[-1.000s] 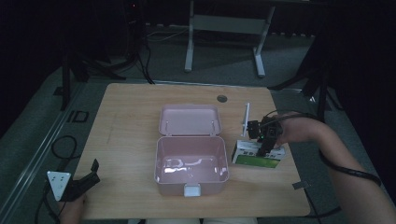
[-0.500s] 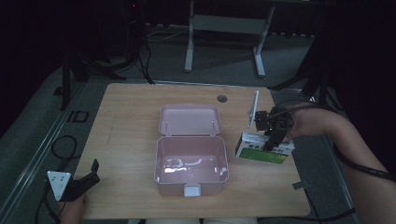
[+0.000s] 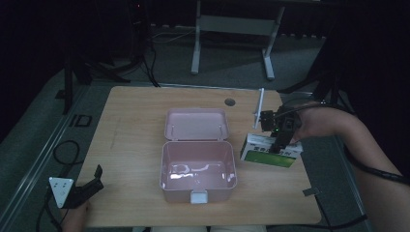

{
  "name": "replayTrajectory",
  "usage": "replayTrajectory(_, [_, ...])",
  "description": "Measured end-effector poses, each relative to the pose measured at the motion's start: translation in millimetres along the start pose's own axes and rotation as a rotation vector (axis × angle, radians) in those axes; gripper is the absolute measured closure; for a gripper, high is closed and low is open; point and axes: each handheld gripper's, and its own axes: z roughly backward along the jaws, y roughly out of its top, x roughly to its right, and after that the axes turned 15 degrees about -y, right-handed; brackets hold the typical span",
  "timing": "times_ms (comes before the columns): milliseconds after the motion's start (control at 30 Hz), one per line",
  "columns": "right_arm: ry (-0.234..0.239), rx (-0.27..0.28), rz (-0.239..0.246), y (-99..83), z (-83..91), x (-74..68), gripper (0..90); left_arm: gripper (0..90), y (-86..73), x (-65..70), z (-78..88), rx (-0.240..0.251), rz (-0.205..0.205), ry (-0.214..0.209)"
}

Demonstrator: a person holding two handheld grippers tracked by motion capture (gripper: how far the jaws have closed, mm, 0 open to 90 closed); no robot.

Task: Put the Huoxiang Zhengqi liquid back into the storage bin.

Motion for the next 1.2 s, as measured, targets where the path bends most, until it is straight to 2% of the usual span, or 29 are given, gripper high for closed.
replayTrajectory(300, [0.005,0.000,0.033,24.6,-0.1,-3.8,62.0,0.4,-0.1,0.1,0.2,0.001,0.000,0.000])
replayTrajectory(467, [0.008,0.012,0.051,34.6,0.4,-6.4,62.0,0.4,0.0,-0.2,0.0,0.001,0.000,-0.002])
replayTrajectory(533, [0.010,0.018,0.073,43.3,1.5,-9.0,62.0,0.4,-0.1,0.0,0.2,0.002,0.000,-0.002])
replayTrajectory(700, [0.003,0.030,0.089,57.7,4.6,-12.9,61.9,0.4,-0.2,0.2,0.3,0.005,0.000,0.000])
replayTrajectory(1200, [0.023,0.017,0.153,103.3,-0.5,-26.4,62.0,0.4,-0.2,0.2,0.5,0.005,-0.003,-0.003])
